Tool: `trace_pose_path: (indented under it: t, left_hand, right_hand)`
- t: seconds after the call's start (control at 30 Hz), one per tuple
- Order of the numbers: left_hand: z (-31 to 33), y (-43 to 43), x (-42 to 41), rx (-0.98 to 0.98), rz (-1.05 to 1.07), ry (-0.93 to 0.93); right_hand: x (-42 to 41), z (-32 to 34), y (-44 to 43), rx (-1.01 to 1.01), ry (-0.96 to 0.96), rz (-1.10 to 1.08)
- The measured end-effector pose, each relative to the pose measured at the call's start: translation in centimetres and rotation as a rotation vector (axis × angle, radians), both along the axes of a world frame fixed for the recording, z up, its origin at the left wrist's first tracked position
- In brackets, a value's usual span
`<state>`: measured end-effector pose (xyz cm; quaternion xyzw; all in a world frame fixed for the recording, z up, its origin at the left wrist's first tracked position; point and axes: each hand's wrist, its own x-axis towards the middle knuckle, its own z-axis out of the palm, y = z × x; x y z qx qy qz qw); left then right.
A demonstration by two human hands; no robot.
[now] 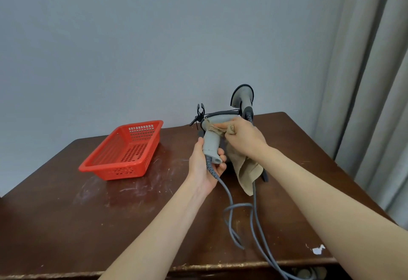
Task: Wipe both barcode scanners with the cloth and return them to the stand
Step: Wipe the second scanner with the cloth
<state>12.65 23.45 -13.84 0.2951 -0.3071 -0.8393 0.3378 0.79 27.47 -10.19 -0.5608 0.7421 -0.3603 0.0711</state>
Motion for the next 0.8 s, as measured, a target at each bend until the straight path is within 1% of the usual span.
trace_pose_path:
  t: [0.07,0.1,0.13,0.2,0.23,0.27,0.33,0.4,0.43,0.47,0.5,0.53,0.63,0.67,0.8]
  left_hand:
    - [0.1,-0.3,0.1,0.001,-0.013,0.013]
    - [0.1,-0.4,0.2,-0.003,-0.013,0.022]
    - [0.1,-0.5,0.2,-0.010,-0.013,0.032]
    - [0.2,-0.7,0.4,-0.025,0.002,0.046]
    - [0.2,-0.7,0.5,-0.029,0.008,0.048]
    - [0.3,-0.7,0.5,-0.031,0.003,0.050]
    - [0.2,-0.4,0.4,-0.015,-0.017,0.050]
    - [0.2,-0.3,0.5,0.020,-0.031,0.055]
    - [0.2,-0.4,0.7,0.039,-0.036,0.067]
    - [0.3,-0.6,0.9,0.058,-0.036,0.085]
    - [0.4,-0.8,1.2,0.083,-0.037,0.107]
    - [0.5,-0.9,1.3,0.114,-0.041,0.130]
    - [0.7,-0.9,1.6,0.189,-0.033,0.179]
    - [0.8,-0.8,1.5,0.198,-0.029,0.185]
    - [1.1,-0.5,0.9,0.208,-0.015,0.173]
  right_hand:
    - [0.0,0.0,-0.2,0.012,0.041,-0.057]
    - [0.1,-0.2,-0.1,0.016,0.031,-0.023]
    - [0.2,-0.4,0.1,0.002,-0.016,0.061]
    - [0.9,-0.5,1.0,-0.025,-0.212,0.251]
    - [1.1,-0.6,1.3,-0.035,-0.280,0.303]
    - [1.0,-0.7,1.3,-0.048,-0.283,0.298]
    - [0.5,-0.8,0.8,-0.049,-0.114,0.147]
    - [-0.6,-0.8,0.4,-0.001,0.083,-0.078]
    - [-1.1,-0.9,0.3,-0.008,0.127,-0.168]
    - [-1.5,-0.8,0.4,-0.040,0.131,-0.230]
    - [-1.9,-0.8,0.4,-0.085,0.096,-0.270]
    - [-2.1,-0.7,0.5,-0.128,0.019,-0.296]
    - [-2.5,-0.2,1.0,-0.228,-0.309,-0.274]
    - [-2.5,-0.1,1.0,-0.243,-0.356,-0.256]
    - [-2.3,-0.1,0.9,-0.268,-0.354,-0.213]
